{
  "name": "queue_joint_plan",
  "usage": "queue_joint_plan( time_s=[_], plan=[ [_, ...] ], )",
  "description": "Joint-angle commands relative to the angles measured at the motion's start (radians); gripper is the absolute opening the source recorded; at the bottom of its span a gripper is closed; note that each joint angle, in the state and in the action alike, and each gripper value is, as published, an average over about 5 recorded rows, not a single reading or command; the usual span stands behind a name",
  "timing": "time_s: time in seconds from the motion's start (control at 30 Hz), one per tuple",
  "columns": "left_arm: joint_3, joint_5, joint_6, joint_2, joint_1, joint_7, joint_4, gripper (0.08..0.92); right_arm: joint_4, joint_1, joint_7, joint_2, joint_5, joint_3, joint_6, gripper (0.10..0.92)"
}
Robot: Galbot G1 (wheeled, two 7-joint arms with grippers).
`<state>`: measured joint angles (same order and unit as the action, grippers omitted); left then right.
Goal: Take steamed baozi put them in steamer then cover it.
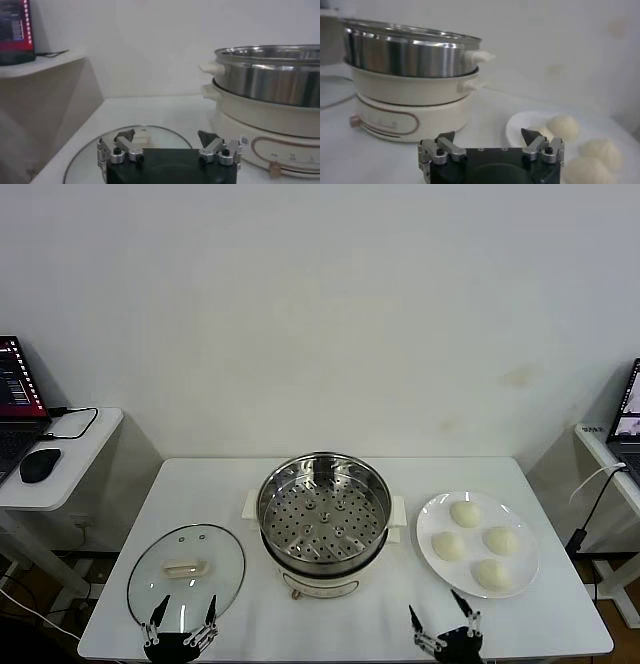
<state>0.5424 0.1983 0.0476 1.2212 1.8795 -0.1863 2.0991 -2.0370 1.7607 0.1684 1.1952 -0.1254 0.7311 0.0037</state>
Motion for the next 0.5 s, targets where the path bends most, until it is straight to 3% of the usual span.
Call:
queue_joint_plan(
  time_s=[0.03,0.27,0.5],
  plan=[
    [0.018,-0.054,-0.033,-0.009,-0.015,0.019,0.013,0.823,-0.017,-0.058,0.016,-0.083,-0.133,0.125,-0.043,0.823],
    [0.019,-0.085,-0.040,-0.011,-0.039,0.023,0.009,0.823,0.091,-0.211,0.221,-0.368,-0.271,0.197,-0.099,0.823],
    [0.020,-0.107,-0.042,-0.005,-0.047,0.022,0.008,0.823,0.294,-0.497,0.460,-0.637,-0.298,-0.015,-0.096,0.823]
  ],
)
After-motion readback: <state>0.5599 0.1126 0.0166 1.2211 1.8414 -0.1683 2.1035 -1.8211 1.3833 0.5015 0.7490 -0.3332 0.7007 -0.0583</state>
